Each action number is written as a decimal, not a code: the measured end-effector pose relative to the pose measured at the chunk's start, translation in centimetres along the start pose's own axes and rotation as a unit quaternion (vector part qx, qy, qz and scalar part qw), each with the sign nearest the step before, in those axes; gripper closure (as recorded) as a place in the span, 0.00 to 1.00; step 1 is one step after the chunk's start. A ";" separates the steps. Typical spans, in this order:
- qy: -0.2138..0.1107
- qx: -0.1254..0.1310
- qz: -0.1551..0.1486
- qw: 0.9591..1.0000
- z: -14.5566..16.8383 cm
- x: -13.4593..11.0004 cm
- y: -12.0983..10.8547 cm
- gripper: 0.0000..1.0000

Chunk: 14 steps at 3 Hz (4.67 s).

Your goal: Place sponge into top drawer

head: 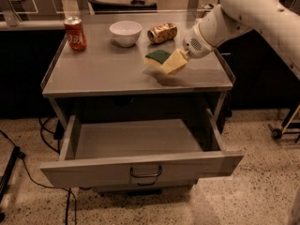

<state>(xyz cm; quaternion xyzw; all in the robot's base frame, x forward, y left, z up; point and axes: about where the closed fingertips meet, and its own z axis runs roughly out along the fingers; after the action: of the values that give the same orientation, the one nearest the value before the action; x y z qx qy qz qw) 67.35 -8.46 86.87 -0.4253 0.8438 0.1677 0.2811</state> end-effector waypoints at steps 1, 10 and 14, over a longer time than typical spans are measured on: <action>0.012 -0.004 -0.039 0.999 0.1 0.4 1.0 1.00; -0.015 -0.048 -0.294 0.955 7.9 15.1 10.0 1.00; -0.001 -0.102 -0.269 0.958 19.7 17.1 9.0 1.00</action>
Offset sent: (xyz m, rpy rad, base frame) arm -0.1097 -0.0286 0.0024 -0.1332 -0.1776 0.4070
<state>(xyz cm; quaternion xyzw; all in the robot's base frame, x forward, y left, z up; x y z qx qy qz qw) 58.41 -3.62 61.19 -0.6630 0.6762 0.1710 0.2720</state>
